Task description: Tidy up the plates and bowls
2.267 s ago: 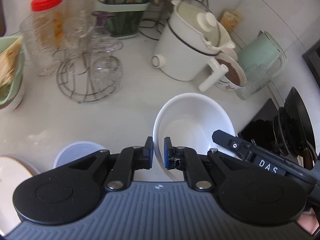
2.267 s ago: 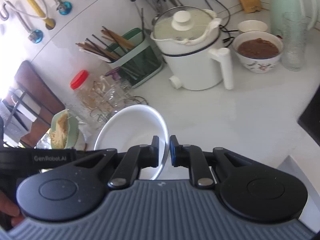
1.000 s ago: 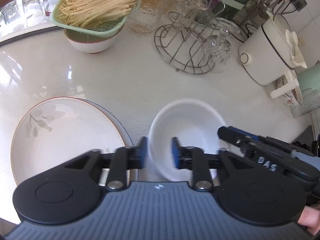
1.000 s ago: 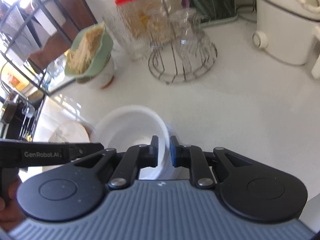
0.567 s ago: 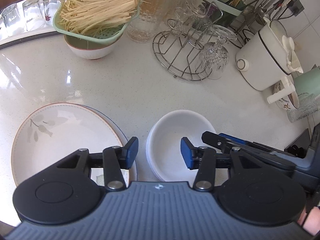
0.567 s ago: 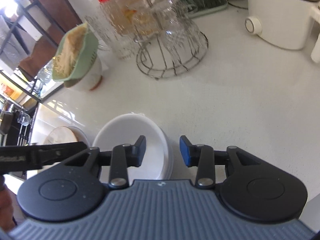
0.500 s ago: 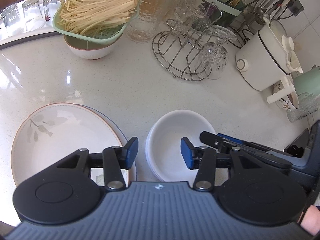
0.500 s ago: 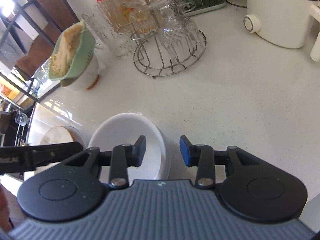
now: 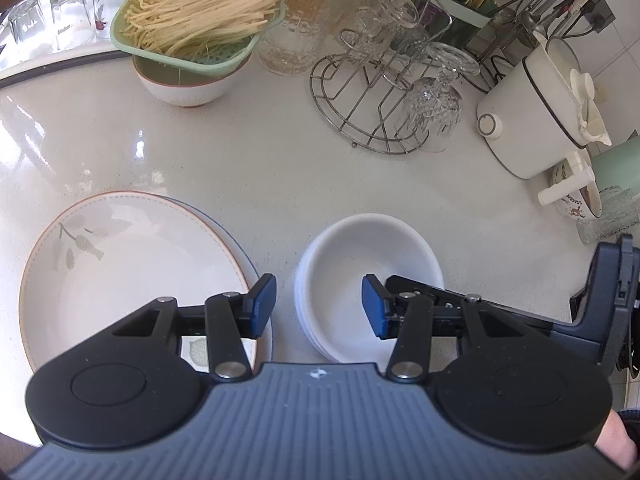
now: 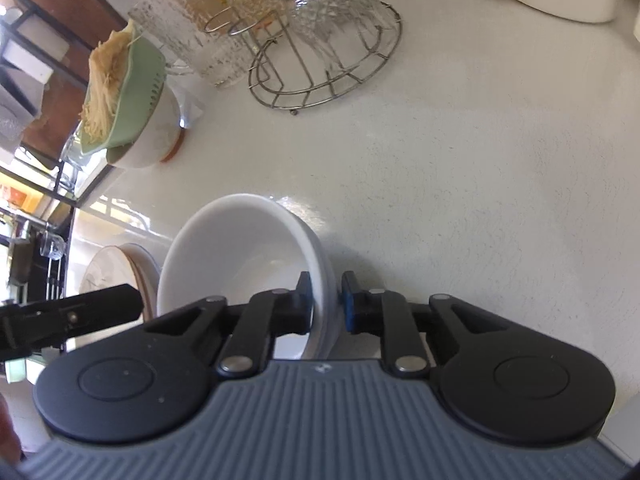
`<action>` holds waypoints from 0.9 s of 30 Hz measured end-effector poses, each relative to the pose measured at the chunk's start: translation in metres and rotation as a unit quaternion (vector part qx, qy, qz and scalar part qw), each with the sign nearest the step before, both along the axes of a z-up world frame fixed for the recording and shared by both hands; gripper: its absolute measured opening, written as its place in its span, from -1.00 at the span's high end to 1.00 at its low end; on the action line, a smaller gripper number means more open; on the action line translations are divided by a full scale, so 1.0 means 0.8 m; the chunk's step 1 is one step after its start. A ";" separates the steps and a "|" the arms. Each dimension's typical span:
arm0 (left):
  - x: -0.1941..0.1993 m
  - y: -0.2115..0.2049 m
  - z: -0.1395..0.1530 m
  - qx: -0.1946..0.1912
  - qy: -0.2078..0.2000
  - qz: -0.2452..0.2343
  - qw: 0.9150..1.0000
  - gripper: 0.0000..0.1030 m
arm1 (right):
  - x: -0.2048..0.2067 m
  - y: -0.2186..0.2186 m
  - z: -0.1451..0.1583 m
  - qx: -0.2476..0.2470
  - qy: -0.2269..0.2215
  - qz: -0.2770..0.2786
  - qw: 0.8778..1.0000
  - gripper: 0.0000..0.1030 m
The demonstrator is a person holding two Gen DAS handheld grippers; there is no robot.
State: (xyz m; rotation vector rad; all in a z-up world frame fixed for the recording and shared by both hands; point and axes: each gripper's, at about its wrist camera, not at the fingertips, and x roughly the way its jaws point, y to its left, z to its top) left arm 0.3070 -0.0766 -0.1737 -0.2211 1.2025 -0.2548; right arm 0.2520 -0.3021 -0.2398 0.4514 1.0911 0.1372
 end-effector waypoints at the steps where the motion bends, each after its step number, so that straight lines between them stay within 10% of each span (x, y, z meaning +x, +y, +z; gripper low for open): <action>1: 0.000 -0.002 -0.001 0.000 0.001 -0.003 1.000 -0.03 | -0.002 -0.002 0.001 -0.002 0.000 -0.004 1.000 0.67; 27: 0.000 -0.095 -0.057 -0.030 0.042 -0.102 0.993 -0.13 | -0.059 -0.082 0.009 -0.035 0.000 -0.077 0.996 0.73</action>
